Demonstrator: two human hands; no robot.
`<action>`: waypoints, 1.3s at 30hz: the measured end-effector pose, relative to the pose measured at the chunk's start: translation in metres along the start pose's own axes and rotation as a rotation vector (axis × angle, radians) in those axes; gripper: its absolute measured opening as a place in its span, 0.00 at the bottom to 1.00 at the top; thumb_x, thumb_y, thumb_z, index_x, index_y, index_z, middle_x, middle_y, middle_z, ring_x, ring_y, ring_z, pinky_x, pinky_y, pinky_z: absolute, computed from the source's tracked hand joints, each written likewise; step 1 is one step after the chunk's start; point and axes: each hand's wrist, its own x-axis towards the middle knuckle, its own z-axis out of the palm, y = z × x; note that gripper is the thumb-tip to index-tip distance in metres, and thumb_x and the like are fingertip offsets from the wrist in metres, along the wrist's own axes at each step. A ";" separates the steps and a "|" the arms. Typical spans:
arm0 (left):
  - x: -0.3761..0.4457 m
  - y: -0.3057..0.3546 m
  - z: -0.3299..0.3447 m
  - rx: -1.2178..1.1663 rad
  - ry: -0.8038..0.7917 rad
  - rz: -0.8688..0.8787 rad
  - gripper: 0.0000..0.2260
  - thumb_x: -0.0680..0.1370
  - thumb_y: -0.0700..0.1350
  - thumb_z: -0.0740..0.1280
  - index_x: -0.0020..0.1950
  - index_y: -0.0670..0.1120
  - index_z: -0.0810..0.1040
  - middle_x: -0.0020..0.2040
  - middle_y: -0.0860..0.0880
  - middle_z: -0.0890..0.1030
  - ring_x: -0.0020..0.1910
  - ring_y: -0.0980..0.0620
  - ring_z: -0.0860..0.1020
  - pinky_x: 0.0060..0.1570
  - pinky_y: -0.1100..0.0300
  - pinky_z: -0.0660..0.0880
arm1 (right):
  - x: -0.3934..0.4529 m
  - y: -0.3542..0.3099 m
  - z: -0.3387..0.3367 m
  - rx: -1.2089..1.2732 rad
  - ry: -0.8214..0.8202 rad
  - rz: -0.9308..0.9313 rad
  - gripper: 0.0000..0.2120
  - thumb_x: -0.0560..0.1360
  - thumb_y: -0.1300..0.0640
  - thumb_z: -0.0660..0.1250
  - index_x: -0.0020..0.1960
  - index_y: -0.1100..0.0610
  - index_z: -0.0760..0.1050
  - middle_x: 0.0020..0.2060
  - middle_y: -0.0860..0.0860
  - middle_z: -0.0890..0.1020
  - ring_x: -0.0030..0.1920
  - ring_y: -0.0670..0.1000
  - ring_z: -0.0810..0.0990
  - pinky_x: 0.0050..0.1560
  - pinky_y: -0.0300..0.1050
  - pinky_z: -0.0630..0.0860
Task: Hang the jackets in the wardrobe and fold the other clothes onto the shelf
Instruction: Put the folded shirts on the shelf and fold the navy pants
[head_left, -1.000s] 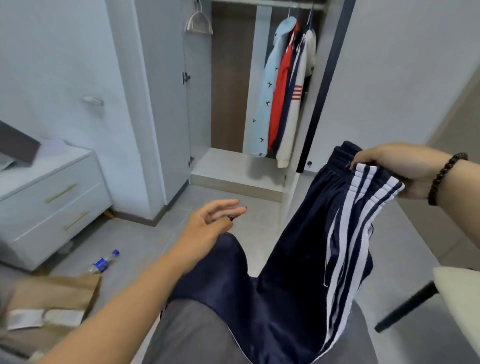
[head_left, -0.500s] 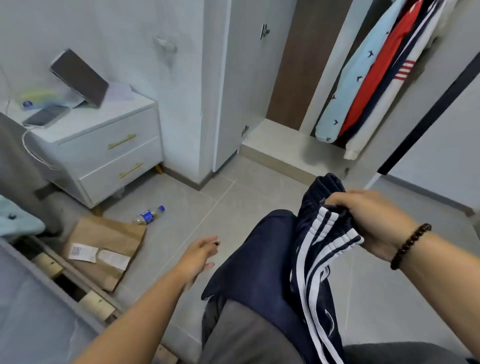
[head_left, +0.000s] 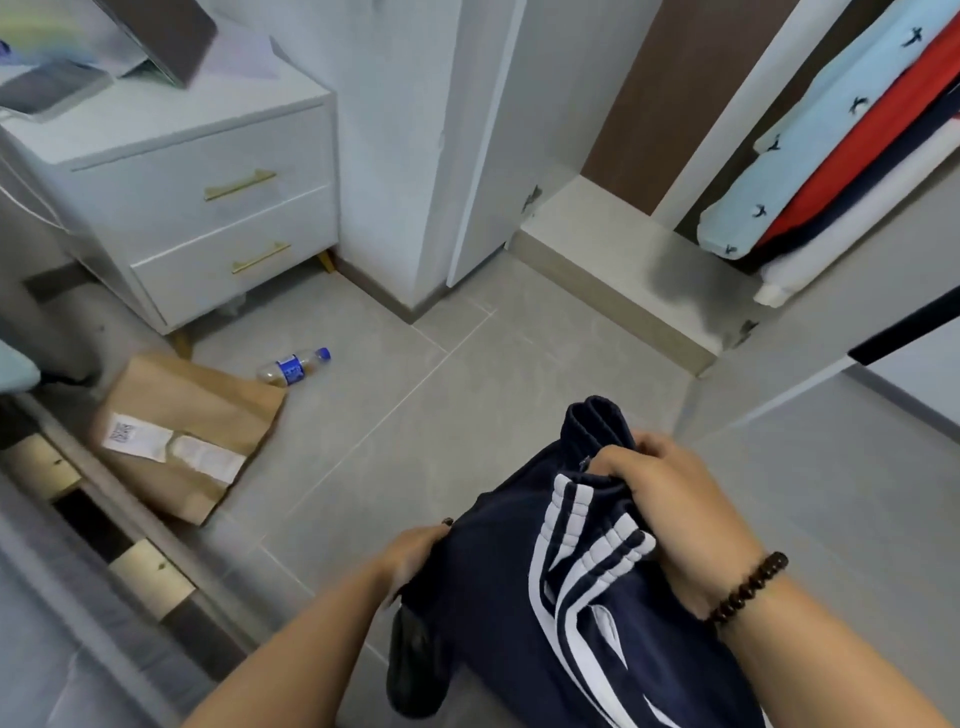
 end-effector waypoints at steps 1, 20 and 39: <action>0.005 0.000 -0.001 -0.015 -0.011 -0.020 0.14 0.79 0.57 0.61 0.57 0.54 0.81 0.56 0.56 0.82 0.54 0.58 0.78 0.52 0.59 0.74 | 0.004 0.001 0.002 -0.019 0.004 -0.003 0.09 0.67 0.63 0.68 0.47 0.58 0.75 0.33 0.54 0.80 0.32 0.54 0.79 0.36 0.51 0.77; -0.036 0.070 -0.074 -0.191 0.133 0.010 0.15 0.66 0.56 0.75 0.41 0.45 0.87 0.45 0.40 0.85 0.40 0.43 0.85 0.41 0.56 0.77 | 0.012 0.014 -0.021 0.085 -0.094 0.054 0.06 0.69 0.63 0.67 0.46 0.61 0.75 0.33 0.55 0.78 0.33 0.54 0.77 0.36 0.49 0.74; -0.248 0.228 0.140 0.460 0.128 0.908 0.10 0.72 0.53 0.73 0.43 0.47 0.83 0.38 0.51 0.85 0.40 0.50 0.84 0.42 0.55 0.79 | -0.075 0.002 -0.213 0.220 0.344 -0.204 0.05 0.73 0.63 0.67 0.46 0.64 0.79 0.34 0.60 0.84 0.32 0.57 0.83 0.29 0.46 0.78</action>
